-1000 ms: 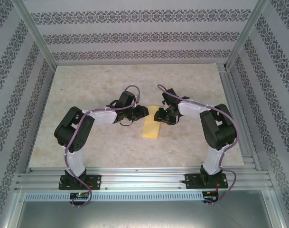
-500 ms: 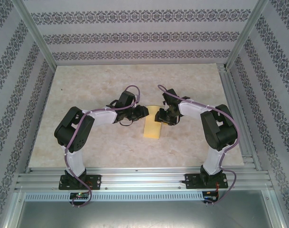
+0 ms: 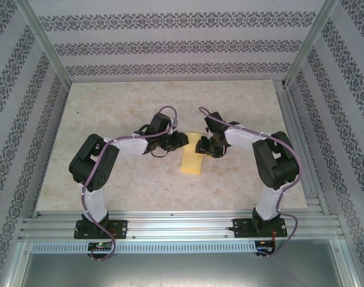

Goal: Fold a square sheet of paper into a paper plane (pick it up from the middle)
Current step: Fold the square sheet of paper in half at the center of the table, then hold the square sheet of paper at the center of the table.

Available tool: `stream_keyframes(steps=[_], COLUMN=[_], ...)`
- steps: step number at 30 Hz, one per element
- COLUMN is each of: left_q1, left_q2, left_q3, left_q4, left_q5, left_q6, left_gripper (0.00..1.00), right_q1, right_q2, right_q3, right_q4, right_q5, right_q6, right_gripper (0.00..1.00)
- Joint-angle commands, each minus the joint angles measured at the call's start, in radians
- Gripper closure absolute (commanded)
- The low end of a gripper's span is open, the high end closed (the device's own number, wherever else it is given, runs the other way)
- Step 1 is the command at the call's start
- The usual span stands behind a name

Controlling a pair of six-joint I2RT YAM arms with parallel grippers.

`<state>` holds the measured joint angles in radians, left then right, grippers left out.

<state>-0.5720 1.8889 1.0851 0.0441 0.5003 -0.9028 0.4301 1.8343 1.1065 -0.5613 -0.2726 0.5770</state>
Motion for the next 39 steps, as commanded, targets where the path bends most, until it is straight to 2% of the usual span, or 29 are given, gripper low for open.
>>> stream_keyframes(steps=[1, 39], left_q1=[-0.012, -0.02], left_q2=[0.025, 0.052], left_q3=[0.029, 0.016], left_q4=[0.017, 0.046], left_q5=[0.026, 0.036], left_q6=[-0.012, -0.023], left_gripper=[0.7, 0.71], right_q1=[0.006, 0.021], right_q2=[0.021, 0.063], right_q3=[0.027, 0.049], right_q4=[0.015, 0.009], right_q5=[0.014, -0.018], right_q6=[0.008, -0.015], right_gripper=[0.53, 0.51])
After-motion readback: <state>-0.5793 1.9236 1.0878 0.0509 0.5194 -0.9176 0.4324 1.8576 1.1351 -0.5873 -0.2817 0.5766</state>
